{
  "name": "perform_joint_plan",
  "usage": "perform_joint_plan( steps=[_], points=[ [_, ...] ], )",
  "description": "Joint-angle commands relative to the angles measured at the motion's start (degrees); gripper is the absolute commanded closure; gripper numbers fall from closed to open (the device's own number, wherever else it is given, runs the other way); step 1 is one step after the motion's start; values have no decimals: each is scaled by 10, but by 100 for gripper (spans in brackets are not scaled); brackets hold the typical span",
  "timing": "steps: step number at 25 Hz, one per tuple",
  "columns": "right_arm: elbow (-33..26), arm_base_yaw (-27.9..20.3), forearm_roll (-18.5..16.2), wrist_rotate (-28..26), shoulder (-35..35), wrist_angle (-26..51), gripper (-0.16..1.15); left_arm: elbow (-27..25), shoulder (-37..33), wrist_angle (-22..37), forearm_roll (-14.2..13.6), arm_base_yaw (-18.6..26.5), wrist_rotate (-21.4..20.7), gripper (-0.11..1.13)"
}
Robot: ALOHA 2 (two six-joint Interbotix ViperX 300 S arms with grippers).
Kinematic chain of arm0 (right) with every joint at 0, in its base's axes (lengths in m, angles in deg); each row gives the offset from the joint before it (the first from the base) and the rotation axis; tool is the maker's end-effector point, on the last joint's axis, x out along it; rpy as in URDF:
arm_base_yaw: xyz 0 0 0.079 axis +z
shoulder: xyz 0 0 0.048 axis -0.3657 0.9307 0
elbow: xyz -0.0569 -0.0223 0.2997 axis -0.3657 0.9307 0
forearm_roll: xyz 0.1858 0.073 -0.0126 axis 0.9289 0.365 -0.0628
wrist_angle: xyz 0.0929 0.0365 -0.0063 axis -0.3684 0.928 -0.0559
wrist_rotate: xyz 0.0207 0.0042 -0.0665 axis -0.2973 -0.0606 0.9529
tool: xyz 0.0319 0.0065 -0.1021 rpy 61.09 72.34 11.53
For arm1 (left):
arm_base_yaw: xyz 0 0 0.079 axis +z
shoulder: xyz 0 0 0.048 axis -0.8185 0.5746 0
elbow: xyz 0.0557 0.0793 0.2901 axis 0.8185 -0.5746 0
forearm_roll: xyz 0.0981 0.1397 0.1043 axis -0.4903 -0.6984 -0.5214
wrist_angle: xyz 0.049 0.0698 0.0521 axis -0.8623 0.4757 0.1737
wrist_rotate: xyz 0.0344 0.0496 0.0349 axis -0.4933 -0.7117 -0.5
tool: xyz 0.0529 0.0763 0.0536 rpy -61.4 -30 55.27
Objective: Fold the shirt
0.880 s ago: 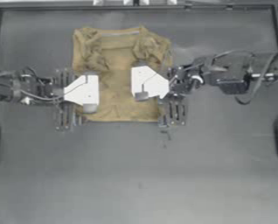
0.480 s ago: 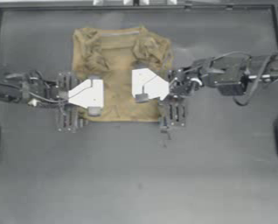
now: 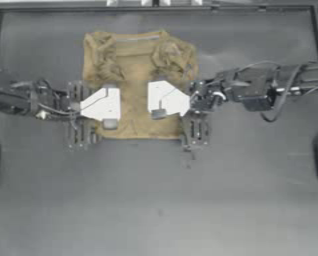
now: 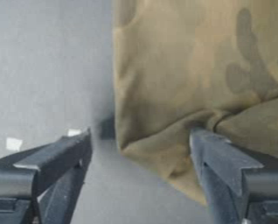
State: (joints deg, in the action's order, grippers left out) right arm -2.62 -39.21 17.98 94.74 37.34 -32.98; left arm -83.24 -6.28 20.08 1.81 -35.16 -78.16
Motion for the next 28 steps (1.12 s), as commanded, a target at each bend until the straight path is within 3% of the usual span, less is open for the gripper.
perform_joint_plan(
  steps=[1, 3, 6, 9, 11, 14, 18, 28],
  points=[
    [-5, -3, -5, -7, 4, -11, 5, 9, -1, -1, -1, 5, 2, 8],
    [-5, -4, -16, -19, 10, -11, 15, 9, 2, 0, -1, 5, 3, 14],
    [-5, -4, -37, -46, 18, -7, 46, 9, 4, 4, 3, 5, 4, 31],
    [-2, -4, -61, -69, 23, 0, 85, 9, 4, 9, 4, 6, 3, 60],
    [0, -3, -67, -69, 25, 1, 101, 8, 2, 9, 4, 5, -1, 82],
    [-2, 4, -69, -69, 24, -1, 96, 9, -6, 9, 4, 6, -2, 107],
    [-4, 11, -65, -71, 14, -1, 92, 9, -21, 9, 4, 2, -1, 97],
    [11, 33, -50, -101, -39, 0, 92, 3, -85, 13, 9, -30, 16, 99]
  ],
)
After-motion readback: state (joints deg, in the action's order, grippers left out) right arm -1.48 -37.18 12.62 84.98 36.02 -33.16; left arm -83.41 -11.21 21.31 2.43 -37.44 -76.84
